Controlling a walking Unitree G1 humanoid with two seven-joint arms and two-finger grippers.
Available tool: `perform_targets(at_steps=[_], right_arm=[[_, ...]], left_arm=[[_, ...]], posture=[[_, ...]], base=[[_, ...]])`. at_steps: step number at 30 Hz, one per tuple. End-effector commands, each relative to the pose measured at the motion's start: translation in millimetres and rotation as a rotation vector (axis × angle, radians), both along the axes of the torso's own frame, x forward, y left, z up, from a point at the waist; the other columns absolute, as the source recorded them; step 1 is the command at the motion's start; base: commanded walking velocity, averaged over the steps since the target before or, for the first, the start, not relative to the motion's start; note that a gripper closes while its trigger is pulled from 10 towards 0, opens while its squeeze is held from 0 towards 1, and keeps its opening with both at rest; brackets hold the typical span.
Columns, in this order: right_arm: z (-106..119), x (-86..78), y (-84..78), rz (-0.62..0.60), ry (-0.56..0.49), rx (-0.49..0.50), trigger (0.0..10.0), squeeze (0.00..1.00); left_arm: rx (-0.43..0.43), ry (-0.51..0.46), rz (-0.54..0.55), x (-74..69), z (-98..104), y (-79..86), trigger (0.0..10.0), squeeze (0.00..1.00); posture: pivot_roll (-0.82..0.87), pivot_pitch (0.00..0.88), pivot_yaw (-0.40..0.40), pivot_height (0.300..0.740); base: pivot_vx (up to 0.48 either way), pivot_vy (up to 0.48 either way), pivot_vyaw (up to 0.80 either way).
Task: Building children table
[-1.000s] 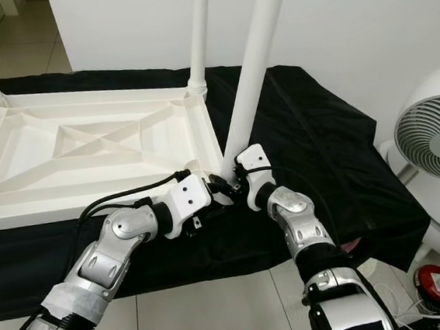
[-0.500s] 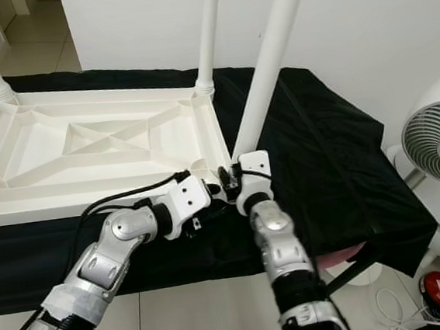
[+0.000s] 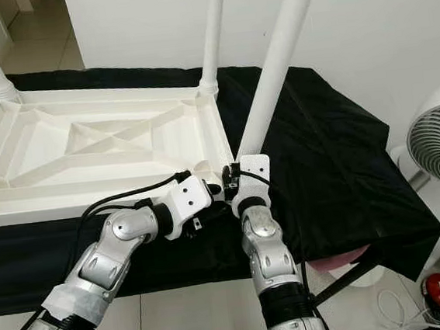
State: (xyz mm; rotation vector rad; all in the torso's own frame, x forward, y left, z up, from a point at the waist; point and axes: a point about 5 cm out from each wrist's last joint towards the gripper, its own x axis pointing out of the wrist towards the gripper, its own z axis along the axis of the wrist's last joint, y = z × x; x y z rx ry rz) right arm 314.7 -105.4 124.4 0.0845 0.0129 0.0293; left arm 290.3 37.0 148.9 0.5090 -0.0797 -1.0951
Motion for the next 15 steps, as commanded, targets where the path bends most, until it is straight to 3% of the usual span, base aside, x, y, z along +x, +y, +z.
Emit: perform_targets(at_steps=[1,7,9,10,15], right_arm=[[0.4,-1.1,-3.7,0.011,-0.001,0.014,10.0,1.00],[2.4,-0.4,-15.1,0.063,-0.027,0.023,10.0,1.00],[-0.7,1.7,-23.6,0.163,-0.030,-0.024,10.0,1.00],[-2.2,2.6,-26.3,0.222,-0.026,-0.037,10.0,0.00],[-4.6,5.7,-33.7,0.367,-0.031,-0.109,10.0,0.00]], left_arm=[[-0.011,-0.025,0.032,-0.1,0.9,-3.1,10.0,0.00],[-0.011,-0.025,0.033,0.1,0.5,-2.9,10.0,0.00],[-0.011,-0.025,0.033,0.3,0.4,-3.0,10.0,0.00],[-0.011,-0.026,0.033,0.3,0.3,-3.0,10.0,0.00],[-0.010,-0.024,0.032,0.2,-0.2,-2.7,10.0,0.00]], posture=[[-0.02,0.000,-0.118,0.740],[-0.02,0.000,-0.118,0.740],[-0.02,0.000,-0.118,0.740],[-0.03,0.000,-0.116,0.740],[-0.03,0.000,-0.111,0.740]], base=[[0.000,0.000,0.00],[0.000,0.000,0.00],[0.000,0.000,0.00],[0.000,0.000,0.00],[0.000,0.000,0.00]])
